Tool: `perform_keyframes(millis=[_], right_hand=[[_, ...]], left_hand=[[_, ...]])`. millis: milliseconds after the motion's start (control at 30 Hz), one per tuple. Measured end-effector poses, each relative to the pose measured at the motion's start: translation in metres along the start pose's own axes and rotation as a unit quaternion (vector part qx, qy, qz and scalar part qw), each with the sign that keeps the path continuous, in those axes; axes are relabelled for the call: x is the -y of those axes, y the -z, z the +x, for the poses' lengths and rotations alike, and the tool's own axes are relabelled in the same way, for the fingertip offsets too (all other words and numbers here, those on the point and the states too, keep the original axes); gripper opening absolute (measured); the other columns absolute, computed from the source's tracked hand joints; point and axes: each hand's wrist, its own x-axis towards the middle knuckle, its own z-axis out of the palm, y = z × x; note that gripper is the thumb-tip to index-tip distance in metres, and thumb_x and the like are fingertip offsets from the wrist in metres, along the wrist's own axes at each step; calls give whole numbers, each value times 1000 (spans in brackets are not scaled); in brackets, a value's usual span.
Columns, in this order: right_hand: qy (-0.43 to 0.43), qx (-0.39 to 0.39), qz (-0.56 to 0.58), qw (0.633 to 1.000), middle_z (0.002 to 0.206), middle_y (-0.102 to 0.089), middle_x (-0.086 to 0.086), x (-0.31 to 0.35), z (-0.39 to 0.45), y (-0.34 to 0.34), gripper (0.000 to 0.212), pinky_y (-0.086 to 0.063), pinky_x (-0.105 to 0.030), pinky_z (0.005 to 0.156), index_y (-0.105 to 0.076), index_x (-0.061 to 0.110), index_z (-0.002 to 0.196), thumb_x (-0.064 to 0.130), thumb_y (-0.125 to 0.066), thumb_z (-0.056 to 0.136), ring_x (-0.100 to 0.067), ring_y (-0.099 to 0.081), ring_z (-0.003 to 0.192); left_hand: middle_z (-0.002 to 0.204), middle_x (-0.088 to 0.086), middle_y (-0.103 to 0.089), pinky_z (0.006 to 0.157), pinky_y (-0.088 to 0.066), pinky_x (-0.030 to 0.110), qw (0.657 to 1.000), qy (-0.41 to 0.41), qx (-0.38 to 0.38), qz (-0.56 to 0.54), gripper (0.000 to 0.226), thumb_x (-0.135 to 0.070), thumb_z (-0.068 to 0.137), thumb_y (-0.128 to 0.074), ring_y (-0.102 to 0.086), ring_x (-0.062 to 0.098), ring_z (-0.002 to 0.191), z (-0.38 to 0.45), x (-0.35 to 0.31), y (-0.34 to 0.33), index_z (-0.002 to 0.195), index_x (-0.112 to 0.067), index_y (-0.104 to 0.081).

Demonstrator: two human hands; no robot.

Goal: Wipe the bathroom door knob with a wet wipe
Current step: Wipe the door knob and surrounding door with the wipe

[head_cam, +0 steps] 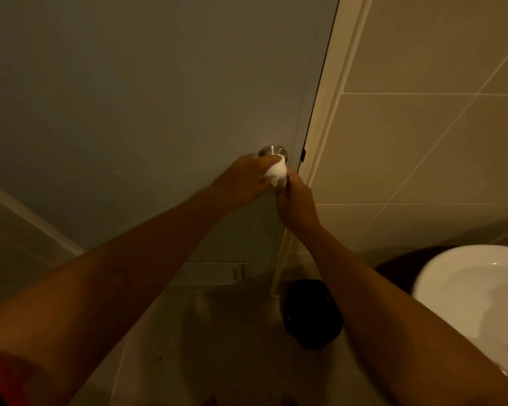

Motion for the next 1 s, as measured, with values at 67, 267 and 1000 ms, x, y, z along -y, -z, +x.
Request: perform_keyframes(millis=[67,267,1000], right_hand=[[44,35,-42,998,104,-67,-16,1,7,12,25,-37,-1,67,-58,0,120,15,-48,103,-11,-54,85],[89,180,-179,963,125,-62,-10,12,38,40,38,-40,-22,84,-53,11,135,23,-55,98,-20,-58,109],[55,74,-45,995,108,-70,2,0,26,33,45,-48,-10,77,-63,15,128,30,-73,87,-7,-63,89]], left_hand=[[133,19,-58,95,-42,25,997,37,-29,-57,53,-25,94,-59,-58,29,117,-7,2,-5,143,-14,-45],[130,16,-61,91,-51,28,924,188,-135,-304,49,-32,98,-49,-60,20,111,-26,-11,-44,145,-19,-41],[125,12,-64,77,-58,23,911,174,-133,-348,37,-28,94,-59,-66,27,103,-11,9,-31,130,-18,-58]])
